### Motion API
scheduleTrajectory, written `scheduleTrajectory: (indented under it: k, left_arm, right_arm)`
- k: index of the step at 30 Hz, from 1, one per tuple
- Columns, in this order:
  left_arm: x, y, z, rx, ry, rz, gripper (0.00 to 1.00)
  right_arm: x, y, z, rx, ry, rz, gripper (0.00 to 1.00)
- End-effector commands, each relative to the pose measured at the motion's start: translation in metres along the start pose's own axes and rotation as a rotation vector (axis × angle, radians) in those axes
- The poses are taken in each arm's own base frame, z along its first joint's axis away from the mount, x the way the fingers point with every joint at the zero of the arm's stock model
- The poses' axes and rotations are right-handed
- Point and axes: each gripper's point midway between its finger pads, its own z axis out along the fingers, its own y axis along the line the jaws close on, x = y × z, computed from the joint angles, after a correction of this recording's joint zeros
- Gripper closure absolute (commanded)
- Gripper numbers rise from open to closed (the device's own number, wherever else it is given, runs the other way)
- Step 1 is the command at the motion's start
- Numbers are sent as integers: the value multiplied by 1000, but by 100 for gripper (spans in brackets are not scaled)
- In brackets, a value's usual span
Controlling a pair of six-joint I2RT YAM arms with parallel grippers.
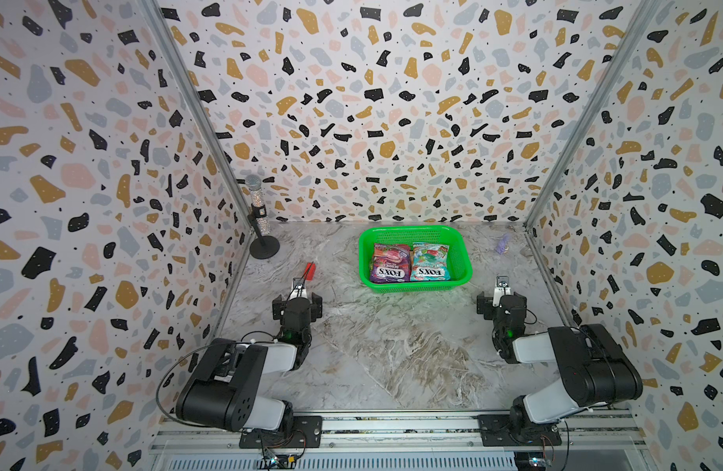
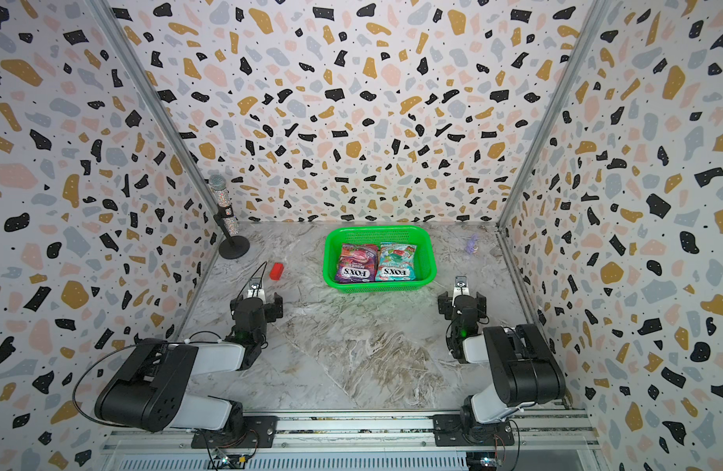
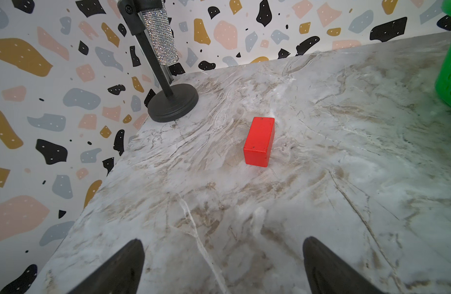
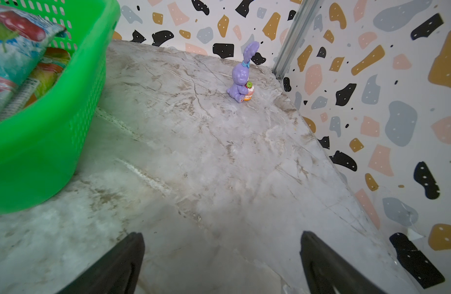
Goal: Put the candies in the basket
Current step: Reset both arms
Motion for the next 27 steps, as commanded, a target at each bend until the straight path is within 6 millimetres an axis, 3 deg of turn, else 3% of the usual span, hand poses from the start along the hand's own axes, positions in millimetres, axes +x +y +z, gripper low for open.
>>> scheduleTrajectory:
  k: [1,27]
  left_arm:
    - [-15,0,0,5,-45,-32,0]
    - [-16,-1,1,10,-48,-29,0]
  right_arm:
    - [-12,0,1,2,-33,18,0]
    - [-12,0,1,2,-34,18,0]
